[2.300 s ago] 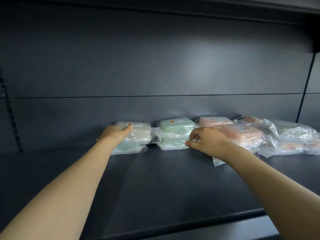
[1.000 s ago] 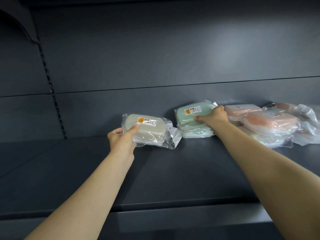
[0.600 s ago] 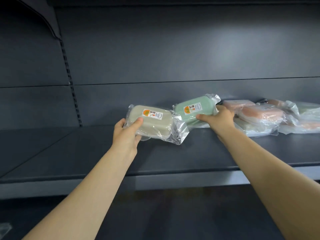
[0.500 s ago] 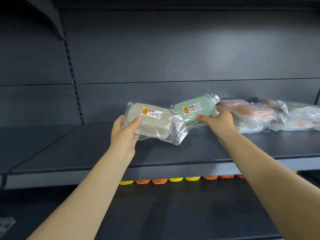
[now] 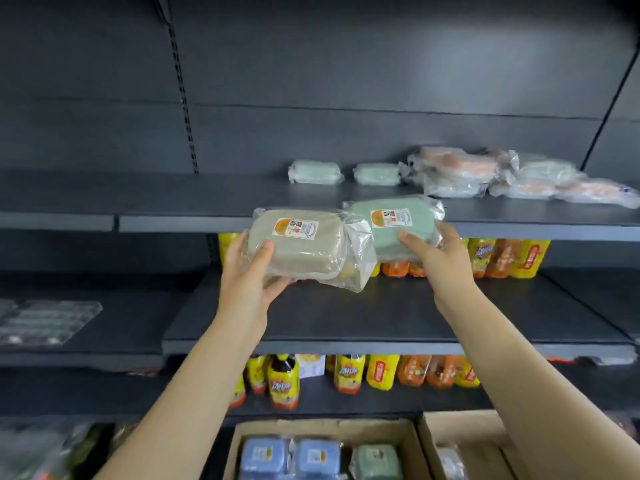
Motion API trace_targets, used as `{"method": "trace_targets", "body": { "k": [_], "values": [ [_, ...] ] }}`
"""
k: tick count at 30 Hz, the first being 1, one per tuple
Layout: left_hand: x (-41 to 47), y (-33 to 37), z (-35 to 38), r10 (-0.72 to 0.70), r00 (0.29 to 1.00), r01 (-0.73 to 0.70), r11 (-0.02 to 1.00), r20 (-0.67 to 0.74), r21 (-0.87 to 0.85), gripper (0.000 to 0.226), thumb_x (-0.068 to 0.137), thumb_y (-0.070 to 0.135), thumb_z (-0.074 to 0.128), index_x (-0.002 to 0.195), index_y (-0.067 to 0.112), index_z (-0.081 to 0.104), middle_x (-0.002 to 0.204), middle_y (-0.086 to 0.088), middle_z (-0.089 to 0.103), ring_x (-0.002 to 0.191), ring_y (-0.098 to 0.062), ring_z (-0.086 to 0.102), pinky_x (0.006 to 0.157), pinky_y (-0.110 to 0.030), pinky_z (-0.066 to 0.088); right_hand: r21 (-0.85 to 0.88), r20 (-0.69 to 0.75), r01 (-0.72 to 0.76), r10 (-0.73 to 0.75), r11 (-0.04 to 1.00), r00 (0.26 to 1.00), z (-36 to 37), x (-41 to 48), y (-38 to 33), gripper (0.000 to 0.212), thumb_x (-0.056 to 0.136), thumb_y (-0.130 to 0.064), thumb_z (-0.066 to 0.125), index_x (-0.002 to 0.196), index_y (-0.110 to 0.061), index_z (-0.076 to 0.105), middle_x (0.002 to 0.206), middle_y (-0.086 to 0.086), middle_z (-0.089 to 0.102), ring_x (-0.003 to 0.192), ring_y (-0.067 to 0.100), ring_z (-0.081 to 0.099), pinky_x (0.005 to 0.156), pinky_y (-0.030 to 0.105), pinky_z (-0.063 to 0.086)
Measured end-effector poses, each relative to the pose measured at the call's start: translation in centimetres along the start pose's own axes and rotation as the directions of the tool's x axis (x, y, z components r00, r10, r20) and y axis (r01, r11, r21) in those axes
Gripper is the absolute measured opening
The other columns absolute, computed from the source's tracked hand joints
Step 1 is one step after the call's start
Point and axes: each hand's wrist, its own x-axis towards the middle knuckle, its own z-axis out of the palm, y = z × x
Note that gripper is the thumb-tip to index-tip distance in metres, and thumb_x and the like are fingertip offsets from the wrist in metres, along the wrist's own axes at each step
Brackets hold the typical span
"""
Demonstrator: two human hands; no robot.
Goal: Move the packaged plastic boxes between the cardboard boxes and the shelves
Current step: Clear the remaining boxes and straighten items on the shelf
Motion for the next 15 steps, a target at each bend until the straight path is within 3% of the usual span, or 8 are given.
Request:
{"method": "trace_targets", "body": {
  "k": [4, 8, 12, 15],
  "values": [
    [-6.4, -2.9, -3.1, -0.039, 0.996, 0.047, 0.994, -0.076, 0.101, 0.041, 0.092, 0.017, 0.057, 0.132, 0.024, 0.047, 0.125, 0.001, 0.061, 0.107, -0.017, 0.064, 0.067, -0.027, 0.058, -0.037, 0.006, -0.144, 0.144, 0.989, 0.99, -2.3, -6.5, 4.1, 0.057, 0.072, -0.031, 0.08, 0.12, -0.02, 0.054, 0.11, 0.001, 0.066, 0.101, 0.022, 0.064, 0.092, 0.045, 0.052],
    [-11.8, -6.8, -6.3, -0.137, 0.979, 0.16, 0.976, -0.153, 0.149, 0.041, 0.091, 0.018, 0.058, 0.131, 0.021, 0.048, 0.124, -0.002, 0.061, 0.108, -0.018, 0.063, 0.072, -0.03, 0.057, -0.116, 0.026, -0.293, 0.298, 0.949, 0.954, -5.3, -12.7, 8.9, 0.044, 0.075, -0.025, 0.079, 0.11, -0.023, 0.052, 0.102, -0.002, 0.065, 0.101, 0.023, 0.063, 0.092, 0.042, 0.051],
    [-15.6, -10.8, -9.5, -0.267, 0.94, 0.3, 0.943, -0.211, 0.143, 0.035, 0.09, 0.017, 0.06, 0.122, 0.026, 0.051, 0.118, -0.001, 0.063, 0.102, -0.018, 0.065, 0.077, -0.032, 0.055, -0.27, 0.001, -0.445, 0.463, 0.854, 0.886, -7.4, -16.9, 13.8, 0.071, 0.074, -0.034, 0.079, 0.134, -0.016, 0.045, 0.126, 0.003, 0.056, 0.116, 0.025, 0.055, 0.102, 0.043, 0.044],
    [-16.7, -14.2, -12.0, -0.338, 0.895, 0.39, 0.91, -0.289, 0.143, 0.037, 0.089, 0.018, 0.062, 0.124, 0.026, 0.05, 0.122, -0.003, 0.061, 0.107, -0.021, 0.063, 0.079, -0.032, 0.052, -0.365, -0.046, -0.529, 0.553, 0.766, 0.832, -8.3, -18.8, 17.9, 0.072, 0.075, -0.038, 0.077, 0.135, -0.015, 0.045, 0.124, 0.005, 0.056, 0.112, 0.027, 0.055, 0.092, 0.036, 0.045]
  ]
}}
